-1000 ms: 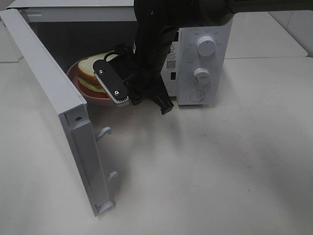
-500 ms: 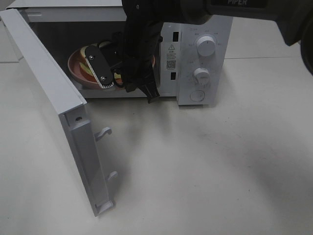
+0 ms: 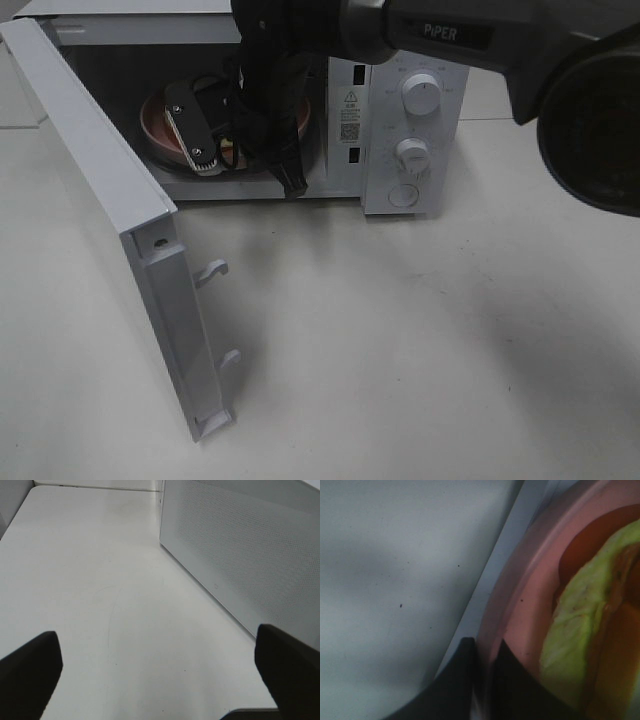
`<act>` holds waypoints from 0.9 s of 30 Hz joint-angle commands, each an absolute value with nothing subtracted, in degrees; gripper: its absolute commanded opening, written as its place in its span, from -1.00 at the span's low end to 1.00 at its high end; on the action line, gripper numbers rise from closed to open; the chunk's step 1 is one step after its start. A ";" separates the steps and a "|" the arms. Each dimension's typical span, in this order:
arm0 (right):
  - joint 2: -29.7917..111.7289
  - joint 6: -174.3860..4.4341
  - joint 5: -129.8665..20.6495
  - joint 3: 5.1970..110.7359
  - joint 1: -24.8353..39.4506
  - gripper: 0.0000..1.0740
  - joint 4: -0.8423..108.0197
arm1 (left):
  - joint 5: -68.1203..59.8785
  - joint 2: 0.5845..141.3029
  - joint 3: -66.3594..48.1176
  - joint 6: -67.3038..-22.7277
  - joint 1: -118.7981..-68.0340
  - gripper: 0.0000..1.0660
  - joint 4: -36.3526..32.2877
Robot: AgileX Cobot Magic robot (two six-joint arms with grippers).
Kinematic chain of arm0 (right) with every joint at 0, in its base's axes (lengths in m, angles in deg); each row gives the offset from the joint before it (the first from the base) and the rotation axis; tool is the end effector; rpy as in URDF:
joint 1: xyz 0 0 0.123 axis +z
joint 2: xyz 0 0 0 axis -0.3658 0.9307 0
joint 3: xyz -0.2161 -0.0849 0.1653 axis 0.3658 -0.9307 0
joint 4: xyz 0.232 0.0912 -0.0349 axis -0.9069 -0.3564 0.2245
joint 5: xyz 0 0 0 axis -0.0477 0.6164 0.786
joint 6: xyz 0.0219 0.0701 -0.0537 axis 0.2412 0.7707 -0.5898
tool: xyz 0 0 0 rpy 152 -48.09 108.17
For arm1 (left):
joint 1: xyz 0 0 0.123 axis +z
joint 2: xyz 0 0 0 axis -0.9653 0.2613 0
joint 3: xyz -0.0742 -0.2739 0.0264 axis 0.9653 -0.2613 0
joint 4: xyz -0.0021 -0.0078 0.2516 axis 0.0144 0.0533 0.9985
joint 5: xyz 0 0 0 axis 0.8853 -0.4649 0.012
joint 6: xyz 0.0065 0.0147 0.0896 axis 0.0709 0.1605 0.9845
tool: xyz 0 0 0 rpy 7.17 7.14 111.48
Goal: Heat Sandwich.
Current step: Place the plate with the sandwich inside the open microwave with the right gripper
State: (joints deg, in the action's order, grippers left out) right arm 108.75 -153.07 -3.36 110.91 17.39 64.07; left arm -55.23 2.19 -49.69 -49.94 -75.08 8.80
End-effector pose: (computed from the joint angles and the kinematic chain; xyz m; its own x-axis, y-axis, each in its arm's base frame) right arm 0.4196 0.3224 0.1876 0.4383 -0.8987 0.0161 -0.7538 -0.3773 -0.5381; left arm -0.0089 -0.0052 0.2802 -0.4595 -0.0487 -0.8868 0.0326 0.9969 -0.0717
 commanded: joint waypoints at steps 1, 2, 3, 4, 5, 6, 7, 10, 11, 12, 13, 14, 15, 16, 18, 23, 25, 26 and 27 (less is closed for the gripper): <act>109.55 -151.98 -4.33 112.91 16.82 -0.89 65.22 | -54.48 1.27 -49.80 -49.94 -74.85 0.83 8.68; 110.47 -151.64 -4.33 114.00 16.70 -0.88 65.33 | -54.48 1.27 -49.80 -49.94 -74.85 0.83 8.68; 110.70 -151.47 -4.45 114.46 16.53 -0.87 65.45 | -54.48 1.27 -49.80 -49.94 -74.85 0.83 8.68; 110.93 -151.47 -4.68 114.69 16.30 -0.86 65.45 | -54.48 1.27 -49.80 -49.94 -74.85 0.83 8.68; 111.10 -151.47 -5.42 114.69 16.25 -0.85 65.45 | -54.48 1.27 -49.80 -49.94 -74.85 0.83 8.68; 111.10 -151.47 -5.42 114.69 16.25 -0.85 65.45 | -54.48 1.27 -49.80 -49.94 -74.85 0.83 8.68; 111.21 -151.47 -5.88 114.69 15.96 -0.84 65.62 | -54.48 1.27 -49.80 -49.94 -74.85 0.83 8.68; 111.39 -151.35 -6.51 114.69 15.73 -0.81 65.68 | -54.48 1.27 -49.80 -49.94 -74.85 0.83 8.68; 111.61 -151.24 -6.80 114.69 15.39 -0.78 65.74 | -54.48 1.27 -49.80 -49.94 -74.85 0.83 8.68; 111.67 -151.18 -6.85 114.69 15.39 -0.76 65.74 | -54.48 1.27 -49.80 -49.94 -74.85 0.83 8.68; 111.79 -151.18 -6.91 114.69 15.39 -0.74 65.74 | -54.48 1.27 -49.80 -49.94 -74.85 0.83 8.68; 111.79 -151.07 -7.02 114.69 15.39 -0.71 65.79 | -54.48 1.27 -49.80 -49.94 -74.85 0.83 8.68; 111.79 -151.07 -7.02 114.69 15.39 -0.71 65.79 | -54.48 1.27 -49.80 -49.94 -74.85 0.83 8.68; 111.79 -150.89 -7.20 114.69 15.39 -0.63 65.74 | -54.48 1.27 -49.80 -49.94 -74.85 0.83 8.68; 111.79 -150.15 -7.31 114.69 15.39 -0.52 65.45 | -54.48 1.27 -49.80 -49.94 -74.85 0.83 8.68; 111.79 -149.00 -7.37 114.63 15.39 -0.09 65.16 | -54.48 1.27 -49.80 -49.94 -74.85 0.83 8.68; 111.67 -147.80 -7.37 114.57 15.39 0.05 65.16 | -54.48 1.27 -49.80 -49.94 -74.85 0.83 8.68; 111.67 -147.29 -7.37 114.57 15.39 0.10 65.16 | -54.48 1.27 -49.80 -49.94 -74.85 0.83 8.68; 111.67 -146.71 -7.37 114.57 15.39 0.16 64.88 | -54.48 1.27 -49.80 -49.94 -74.85 0.83 8.68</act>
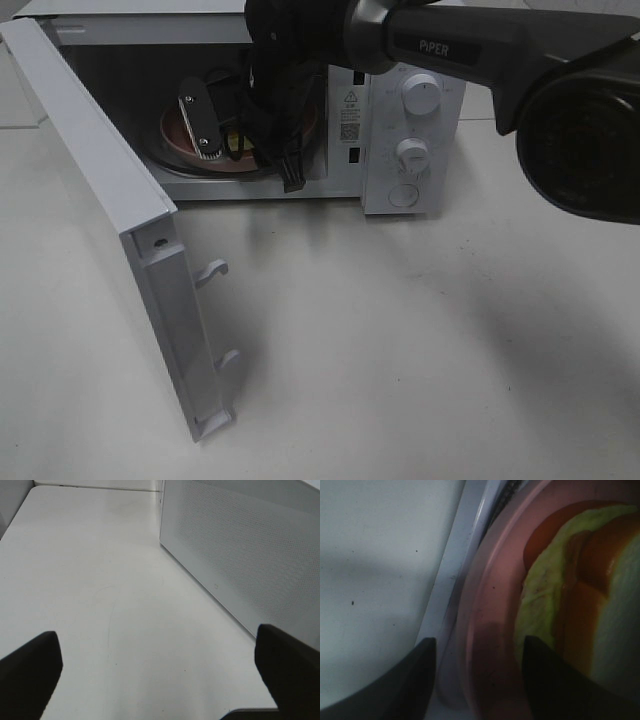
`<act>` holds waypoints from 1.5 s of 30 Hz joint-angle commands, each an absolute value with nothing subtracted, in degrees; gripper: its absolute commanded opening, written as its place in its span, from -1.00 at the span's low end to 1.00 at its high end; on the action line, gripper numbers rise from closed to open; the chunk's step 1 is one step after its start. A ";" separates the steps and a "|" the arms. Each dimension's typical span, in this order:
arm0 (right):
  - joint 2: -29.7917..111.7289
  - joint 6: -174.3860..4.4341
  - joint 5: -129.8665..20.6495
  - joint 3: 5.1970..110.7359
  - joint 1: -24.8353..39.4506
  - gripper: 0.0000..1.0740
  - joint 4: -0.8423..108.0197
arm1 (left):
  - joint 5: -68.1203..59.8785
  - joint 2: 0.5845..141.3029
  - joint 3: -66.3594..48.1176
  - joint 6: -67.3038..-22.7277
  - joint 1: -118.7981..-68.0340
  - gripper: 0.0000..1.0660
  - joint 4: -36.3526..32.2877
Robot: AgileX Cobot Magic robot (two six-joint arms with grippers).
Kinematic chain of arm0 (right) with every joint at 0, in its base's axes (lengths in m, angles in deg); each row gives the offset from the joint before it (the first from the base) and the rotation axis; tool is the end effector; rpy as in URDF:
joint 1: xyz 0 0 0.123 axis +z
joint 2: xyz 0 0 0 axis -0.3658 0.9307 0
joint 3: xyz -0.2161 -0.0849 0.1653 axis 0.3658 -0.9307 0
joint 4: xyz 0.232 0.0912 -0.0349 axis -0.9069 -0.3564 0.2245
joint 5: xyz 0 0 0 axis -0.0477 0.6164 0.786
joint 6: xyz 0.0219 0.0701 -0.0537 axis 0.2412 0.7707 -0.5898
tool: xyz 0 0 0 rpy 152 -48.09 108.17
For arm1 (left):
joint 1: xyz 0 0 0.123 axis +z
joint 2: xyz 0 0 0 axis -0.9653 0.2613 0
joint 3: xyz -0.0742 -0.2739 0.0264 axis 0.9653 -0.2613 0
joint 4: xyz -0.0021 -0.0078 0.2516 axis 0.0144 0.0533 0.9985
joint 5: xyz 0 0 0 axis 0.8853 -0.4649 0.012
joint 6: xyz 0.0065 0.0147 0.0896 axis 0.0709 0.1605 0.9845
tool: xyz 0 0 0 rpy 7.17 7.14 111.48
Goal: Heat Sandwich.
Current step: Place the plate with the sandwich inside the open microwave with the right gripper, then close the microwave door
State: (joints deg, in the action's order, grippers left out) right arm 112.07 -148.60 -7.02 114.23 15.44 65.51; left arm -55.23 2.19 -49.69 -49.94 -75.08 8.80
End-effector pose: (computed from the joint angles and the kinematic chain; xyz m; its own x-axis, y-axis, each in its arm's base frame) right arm 0.4421 0.3158 0.1773 0.3637 -0.9313 -0.0218 -0.7550 -0.2810 -0.5925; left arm -0.0089 -0.0052 0.2802 -0.4595 -0.0487 -0.8868 0.0326 0.9969 -0.0717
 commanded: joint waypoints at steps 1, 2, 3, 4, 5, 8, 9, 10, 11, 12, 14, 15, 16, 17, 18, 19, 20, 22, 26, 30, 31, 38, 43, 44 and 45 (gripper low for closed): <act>111.67 -146.48 -7.37 114.57 15.39 0.21 64.30 | -54.48 1.27 -49.80 -49.94 -74.85 0.83 8.68; 111.67 -146.48 -6.97 114.57 15.39 0.28 63.16 | -54.48 1.27 -49.80 -49.94 -74.85 0.83 8.68; 111.67 -146.48 -6.97 114.57 15.39 0.28 63.16 | -54.48 1.27 -49.80 -49.94 -74.85 0.83 8.68; 111.44 -146.48 -6.91 114.29 15.39 0.30 62.76 | -54.48 1.27 -49.80 -49.94 -74.85 0.83 8.68; 110.98 -146.60 -7.25 113.43 15.39 0.32 62.24 | -54.48 1.27 -49.80 -49.94 -74.85 0.83 8.68; 109.44 -146.77 -9.72 110.11 15.39 0.34 62.01 | -54.48 1.27 -49.80 -49.94 -74.85 0.83 8.68; 108.75 -146.77 -10.40 108.96 15.39 0.35 61.95 | -54.48 1.27 -49.80 -49.94 -74.85 0.83 8.68; 108.06 -146.77 -11.26 107.58 15.39 0.35 61.95 | -54.48 1.27 -49.80 -49.94 -74.85 0.83 8.68; 106.86 -146.77 -12.41 105.06 15.39 0.35 61.95 | -54.48 1.27 -49.80 -49.94 -74.85 0.83 8.68; 106.86 -146.77 -12.41 105.06 15.39 0.35 61.95 | -54.48 1.27 -49.80 -49.94 -74.85 0.83 8.68; 105.14 -146.77 -14.07 102.37 15.39 0.35 61.90 | -54.48 1.27 -49.80 -49.94 -74.85 0.83 8.68; 103.71 -146.77 -15.91 99.96 15.39 0.35 61.55 | -54.48 1.27 -49.80 -49.94 -74.85 0.83 8.68; 102.79 -146.77 -16.65 98.93 15.39 0.35 61.38 | -54.48 1.27 -49.80 -49.94 -74.85 0.83 8.68; 102.79 -146.77 -16.65 98.93 15.39 0.35 61.38 | -54.48 1.27 -49.80 -49.94 -74.85 0.83 8.68; 101.87 -146.77 -17.34 97.62 15.39 0.35 61.21 | -54.48 1.27 -49.80 -49.94 -74.85 0.83 8.68; 101.24 -146.71 -17.62 96.30 15.39 0.35 61.15 | -54.48 1.27 -49.80 -49.94 -74.85 0.83 8.68; 99.41 -146.65 -18.71 93.60 15.39 0.35 61.09 | -54.48 1.27 -49.80 -49.94 -74.85 0.83 8.68; 98.72 -146.71 -19.06 92.46 15.39 0.35 61.09 | -54.48 1.27 -49.80 -49.94 -74.85 0.83 8.68; 94.71 -146.71 -21.29 85.98 15.39 0.35 61.09 | -54.48 1.27 -49.80 -49.94 -74.85 0.83 8.68; 91.33 -146.71 -23.64 80.03 15.39 0.35 61.09 | -54.48 1.27 -49.80 -49.94 -74.85 0.83 8.68; 90.59 -146.71 -23.98 78.88 15.39 0.35 61.09 | -54.48 1.27 -49.80 -49.94 -74.85 0.83 8.68; 85.37 -146.71 -25.82 70.74 15.39 0.35 61.09 | -54.48 1.27 -49.80 -49.94 -74.85 0.83 8.68; 81.99 -145.85 -25.82 66.33 15.39 0.35 61.09 | -54.48 1.27 -49.80 -49.94 -74.85 0.83 8.68; 81.30 -145.11 -25.70 65.30 15.39 0.35 61.15 | -54.48 1.27 -49.80 -49.94 -74.85 0.83 8.68; 80.62 -144.53 -25.70 64.44 15.39 0.35 61.21 | -54.48 1.27 -49.80 -49.94 -74.85 0.83 8.68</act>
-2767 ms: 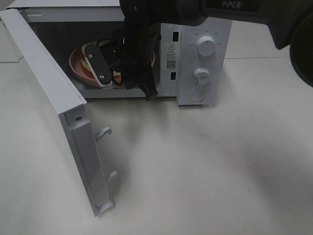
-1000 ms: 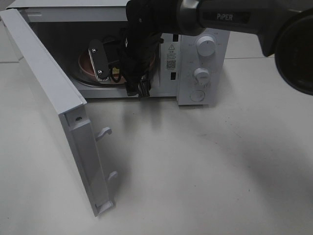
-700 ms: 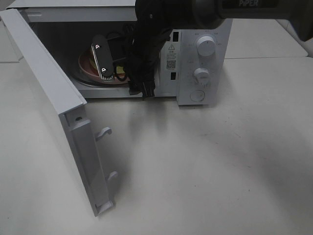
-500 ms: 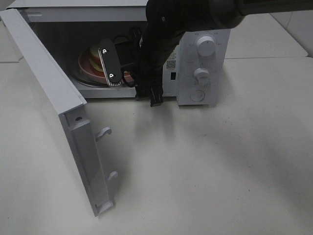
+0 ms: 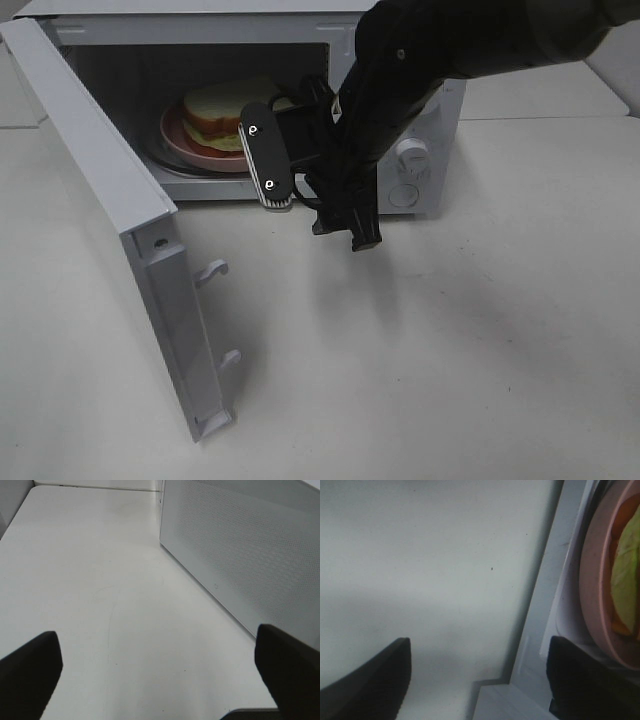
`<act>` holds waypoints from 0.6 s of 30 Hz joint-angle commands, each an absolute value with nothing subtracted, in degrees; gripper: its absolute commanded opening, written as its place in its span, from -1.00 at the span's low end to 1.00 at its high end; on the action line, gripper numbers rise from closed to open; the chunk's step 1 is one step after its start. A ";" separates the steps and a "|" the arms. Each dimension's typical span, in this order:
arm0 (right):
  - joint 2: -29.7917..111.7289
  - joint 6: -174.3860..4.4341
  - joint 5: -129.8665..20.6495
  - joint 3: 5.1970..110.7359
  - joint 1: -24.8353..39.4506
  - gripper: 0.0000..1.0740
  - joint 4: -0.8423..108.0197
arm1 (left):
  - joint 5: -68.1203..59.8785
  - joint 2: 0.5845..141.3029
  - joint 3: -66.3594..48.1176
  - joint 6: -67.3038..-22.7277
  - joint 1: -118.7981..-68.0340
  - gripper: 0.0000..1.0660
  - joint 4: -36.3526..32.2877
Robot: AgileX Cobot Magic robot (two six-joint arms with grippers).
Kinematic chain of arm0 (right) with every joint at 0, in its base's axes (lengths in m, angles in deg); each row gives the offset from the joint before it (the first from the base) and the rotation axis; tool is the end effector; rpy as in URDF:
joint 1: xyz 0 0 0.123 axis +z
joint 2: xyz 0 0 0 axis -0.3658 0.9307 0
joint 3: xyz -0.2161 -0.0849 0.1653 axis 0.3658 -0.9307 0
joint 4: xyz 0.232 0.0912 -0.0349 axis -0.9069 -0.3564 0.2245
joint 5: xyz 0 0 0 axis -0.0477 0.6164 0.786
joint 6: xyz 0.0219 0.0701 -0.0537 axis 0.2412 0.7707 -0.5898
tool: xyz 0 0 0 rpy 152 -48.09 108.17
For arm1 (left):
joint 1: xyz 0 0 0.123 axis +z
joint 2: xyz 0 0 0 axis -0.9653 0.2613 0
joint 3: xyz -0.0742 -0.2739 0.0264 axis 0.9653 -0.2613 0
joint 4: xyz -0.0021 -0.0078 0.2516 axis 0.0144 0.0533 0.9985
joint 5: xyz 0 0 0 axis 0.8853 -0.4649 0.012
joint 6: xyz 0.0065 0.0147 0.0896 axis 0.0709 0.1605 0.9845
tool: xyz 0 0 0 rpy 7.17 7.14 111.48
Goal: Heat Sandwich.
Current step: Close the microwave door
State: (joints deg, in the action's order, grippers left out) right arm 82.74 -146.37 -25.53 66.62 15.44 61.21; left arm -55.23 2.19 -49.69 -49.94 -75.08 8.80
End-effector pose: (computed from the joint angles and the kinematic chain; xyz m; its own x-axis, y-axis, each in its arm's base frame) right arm 0.3365 0.2462 0.1974 0.3530 -0.9268 -0.1287 -0.7933 -0.2235 -0.5663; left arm -0.0089 -0.0052 0.2802 -0.4595 -0.0487 -0.8868 0.0326 0.9969 -0.0717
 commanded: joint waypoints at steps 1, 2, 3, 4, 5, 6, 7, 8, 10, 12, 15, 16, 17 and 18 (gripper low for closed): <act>80.62 -144.53 -25.70 64.44 15.39 0.35 61.21 | -54.48 1.27 -49.80 -49.94 -74.85 0.83 8.68; 79.24 -143.56 -25.82 62.89 15.39 0.35 61.21 | -54.48 1.27 -49.80 -49.94 -74.85 0.83 8.68; 78.55 -143.22 -25.82 62.15 15.39 0.35 61.27 | -54.48 1.27 -49.80 -49.94 -74.85 0.83 8.68; 77.75 -142.70 -25.82 61.23 15.39 0.35 61.32 | -54.48 1.27 -49.80 -49.94 -74.85 0.83 8.68; 77.75 -142.70 -25.82 61.23 15.39 0.35 61.32 | -54.48 1.27 -49.80 -49.94 -74.85 0.83 8.68; 77.01 -142.13 -25.82 60.37 15.39 0.35 61.32 | -54.48 1.27 -49.80 -49.94 -74.85 0.83 8.68; 75.58 -141.73 -25.82 58.54 15.39 0.35 61.32 | -54.48 1.27 -49.80 -49.94 -74.85 0.83 8.68; 74.89 -141.61 -25.82 57.51 15.39 0.35 61.32 | -54.48 1.27 -49.80 -49.94 -74.85 0.83 8.68; 73.97 -141.61 -25.82 56.48 15.39 0.35 61.32 | -54.48 1.27 -49.80 -49.94 -74.85 0.83 8.68; 71.56 -139.66 -25.82 53.67 15.39 0.35 61.32 | -54.48 1.27 -49.80 -49.94 -74.85 0.83 8.68; 69.79 -137.54 -25.82 51.89 15.39 0.35 61.32 | -54.48 1.27 -49.80 -49.94 -74.85 0.83 8.68; 68.24 -135.71 -25.82 50.00 15.39 0.35 61.32 | -54.48 1.27 -49.80 -49.94 -74.85 0.83 8.68; 67.44 -134.39 -25.82 49.09 15.39 0.35 61.32 | -54.48 1.27 -49.80 -49.94 -74.85 0.83 8.68; 66.75 -133.59 -25.82 48.34 15.39 0.35 61.32 | -54.48 1.27 -49.80 -49.94 -74.85 0.83 8.68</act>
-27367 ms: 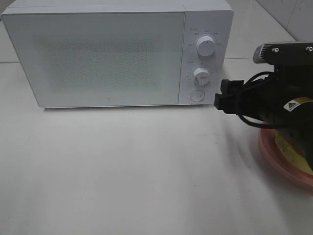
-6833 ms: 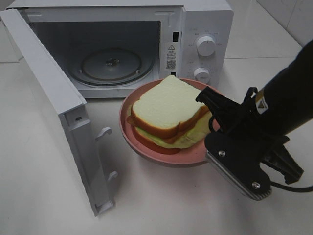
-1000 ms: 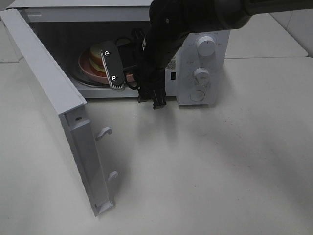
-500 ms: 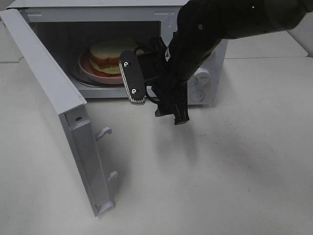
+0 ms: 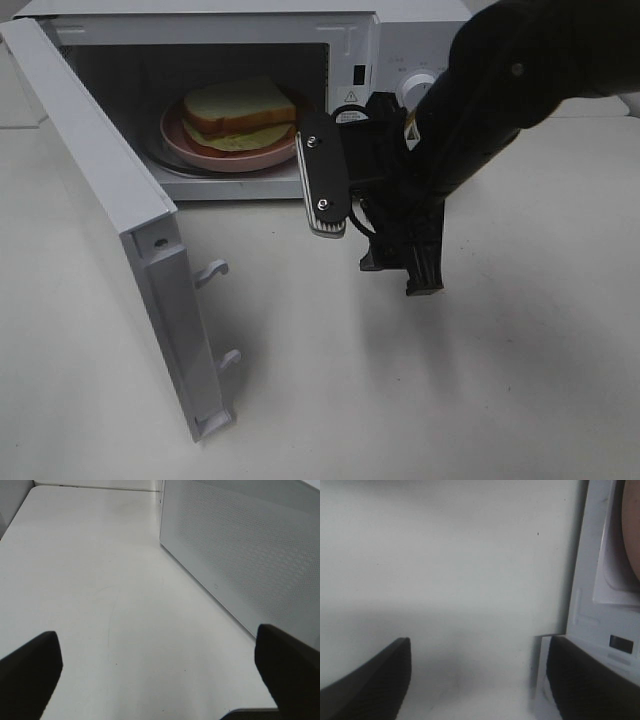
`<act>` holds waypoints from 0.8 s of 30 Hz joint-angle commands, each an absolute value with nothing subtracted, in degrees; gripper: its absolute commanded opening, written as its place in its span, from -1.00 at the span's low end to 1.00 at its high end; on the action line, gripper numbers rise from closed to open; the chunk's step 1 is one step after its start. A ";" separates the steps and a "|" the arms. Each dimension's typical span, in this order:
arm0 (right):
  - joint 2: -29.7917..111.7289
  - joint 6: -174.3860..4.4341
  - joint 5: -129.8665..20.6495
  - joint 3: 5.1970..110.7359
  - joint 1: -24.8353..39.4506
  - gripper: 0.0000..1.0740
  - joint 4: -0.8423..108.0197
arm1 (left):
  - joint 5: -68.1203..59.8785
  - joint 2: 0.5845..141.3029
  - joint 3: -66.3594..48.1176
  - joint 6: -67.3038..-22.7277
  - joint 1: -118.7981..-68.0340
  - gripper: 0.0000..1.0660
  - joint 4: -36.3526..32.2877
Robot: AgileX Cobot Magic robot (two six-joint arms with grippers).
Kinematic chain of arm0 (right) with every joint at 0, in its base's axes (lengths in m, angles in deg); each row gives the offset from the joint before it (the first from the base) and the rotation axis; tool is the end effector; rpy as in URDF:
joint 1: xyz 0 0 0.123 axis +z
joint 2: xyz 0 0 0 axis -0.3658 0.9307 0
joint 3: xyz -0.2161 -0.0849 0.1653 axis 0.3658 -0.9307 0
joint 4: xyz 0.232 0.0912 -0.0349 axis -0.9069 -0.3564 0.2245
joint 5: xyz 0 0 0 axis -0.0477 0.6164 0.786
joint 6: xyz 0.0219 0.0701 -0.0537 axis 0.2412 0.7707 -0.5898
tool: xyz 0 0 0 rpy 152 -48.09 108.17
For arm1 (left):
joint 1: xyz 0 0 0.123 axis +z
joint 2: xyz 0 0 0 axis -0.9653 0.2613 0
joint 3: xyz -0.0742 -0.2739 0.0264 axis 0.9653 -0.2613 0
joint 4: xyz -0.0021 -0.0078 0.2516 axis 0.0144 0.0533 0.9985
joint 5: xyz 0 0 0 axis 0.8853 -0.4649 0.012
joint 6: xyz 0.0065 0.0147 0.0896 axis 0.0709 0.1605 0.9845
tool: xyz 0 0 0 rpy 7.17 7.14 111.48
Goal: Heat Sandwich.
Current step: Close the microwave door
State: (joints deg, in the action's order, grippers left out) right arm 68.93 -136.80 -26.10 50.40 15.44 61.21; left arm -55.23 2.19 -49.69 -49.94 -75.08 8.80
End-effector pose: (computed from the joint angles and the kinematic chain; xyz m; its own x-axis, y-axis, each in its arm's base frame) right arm 0.2799 0.2038 0.2110 0.2116 -0.9548 -0.2087 -0.8546 -0.0772 -0.5135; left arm -0.0089 -0.0052 0.2802 -0.4595 -0.0487 -0.8868 0.0326 0.9969 -0.0717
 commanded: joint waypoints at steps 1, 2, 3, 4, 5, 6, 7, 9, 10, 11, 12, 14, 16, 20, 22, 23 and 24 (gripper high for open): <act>65.84 -132.45 -25.82 47.42 15.39 0.34 61.32 | -54.48 1.27 -49.80 -49.94 -74.85 0.83 8.68; 65.84 -132.45 -25.82 47.42 15.39 0.34 61.32 | -54.48 1.27 -49.80 -49.94 -74.85 0.83 8.68; 64.00 -129.87 -25.82 45.76 15.39 0.34 61.32 | -54.48 1.27 -49.80 -49.94 -74.85 0.83 8.68; 63.14 -128.55 -25.76 44.85 15.39 0.34 61.32 | -54.48 1.27 -49.80 -49.94 -74.85 0.83 8.68; 62.45 -127.46 -25.76 44.10 15.39 0.34 61.32 | -54.48 1.27 -49.80 -49.94 -74.85 0.83 8.68; 61.54 -126.03 -25.59 43.24 15.39 0.34 61.32 | -54.48 1.27 -49.80 -49.94 -74.85 0.83 8.68; 61.54 -126.03 -25.59 43.24 15.39 0.34 61.32 | -54.48 1.27 -49.80 -49.94 -74.85 0.83 8.68; 59.02 -122.02 -24.27 41.01 15.39 0.34 61.32 | -54.48 1.27 -49.80 -49.94 -74.85 0.83 8.68; 58.16 -120.81 -23.70 40.43 15.39 0.34 61.32 | -54.48 1.27 -49.80 -49.94 -74.85 0.83 8.68; 56.32 -118.06 -22.49 39.12 15.39 0.34 61.32 | -54.48 1.27 -49.80 -49.94 -74.85 0.83 8.68; 56.32 -118.06 -22.49 39.12 15.39 0.34 61.32 | -54.48 1.27 -49.80 -49.94 -74.85 0.83 8.68; 54.55 -115.20 -21.23 38.08 15.39 0.34 61.32 | -54.48 1.27 -49.80 -49.94 -74.85 0.83 8.68; 51.57 -110.21 -19.11 36.82 15.39 0.34 61.27 | -54.48 1.27 -49.80 -49.94 -74.85 0.83 8.68; 47.33 -101.39 -15.56 36.25 15.39 0.34 61.15 | -54.48 1.27 -49.80 -49.94 -74.85 0.83 8.68; 46.24 -98.64 -14.47 36.25 15.39 0.34 61.15 | -54.48 1.27 -49.80 -49.94 -74.85 0.83 8.68; 45.32 -96.52 -13.56 36.25 15.39 0.34 61.15 | -54.48 1.27 -49.80 -49.94 -74.85 0.83 8.68; 44.29 -94.00 -12.41 36.25 15.39 0.34 61.15 | -54.48 1.27 -49.80 -49.94 -74.85 0.83 8.68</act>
State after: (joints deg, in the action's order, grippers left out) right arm 45.04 -96.46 -13.79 36.60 15.44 61.21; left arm -55.23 2.19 -49.69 -49.94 -75.08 8.80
